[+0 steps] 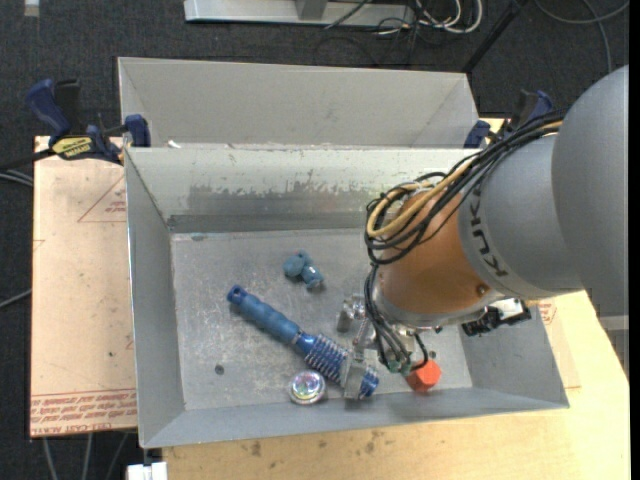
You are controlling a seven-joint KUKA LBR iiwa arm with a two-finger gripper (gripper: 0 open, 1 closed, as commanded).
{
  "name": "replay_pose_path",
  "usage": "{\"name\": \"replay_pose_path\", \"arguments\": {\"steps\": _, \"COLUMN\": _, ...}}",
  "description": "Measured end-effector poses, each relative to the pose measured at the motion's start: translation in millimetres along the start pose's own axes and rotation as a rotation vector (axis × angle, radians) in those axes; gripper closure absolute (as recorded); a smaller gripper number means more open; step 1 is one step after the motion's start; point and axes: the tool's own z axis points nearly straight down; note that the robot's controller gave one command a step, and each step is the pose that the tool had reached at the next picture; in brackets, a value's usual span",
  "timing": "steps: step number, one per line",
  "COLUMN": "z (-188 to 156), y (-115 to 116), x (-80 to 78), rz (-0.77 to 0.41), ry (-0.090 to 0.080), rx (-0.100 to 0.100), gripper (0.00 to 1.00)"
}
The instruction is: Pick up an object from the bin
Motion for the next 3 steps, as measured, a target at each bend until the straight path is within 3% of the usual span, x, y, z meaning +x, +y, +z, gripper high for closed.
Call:
{"name": "replay_pose_path", "arguments": {"steps": 1, "z": 7.6, "y": 6.1, "x": 10.2, "rz": -0.047, "ry": -0.013, "rx": -0.001, "gripper": 0.00}}
{"name": "replay_pose_path", "arguments": {"steps": 2, "z": 8.9, "y": 5.5, "x": 12.3, "rz": -0.046, "ry": -0.006, "rx": 0.000, "gripper": 1.00}}
{"name": "replay_pose_path", "arguments": {"steps": 3, "z": -128.8, "y": 15.8, "x": -21.9, "rz": -0.010, "ry": -0.015, "rx": -0.002, "gripper": 1.00}}
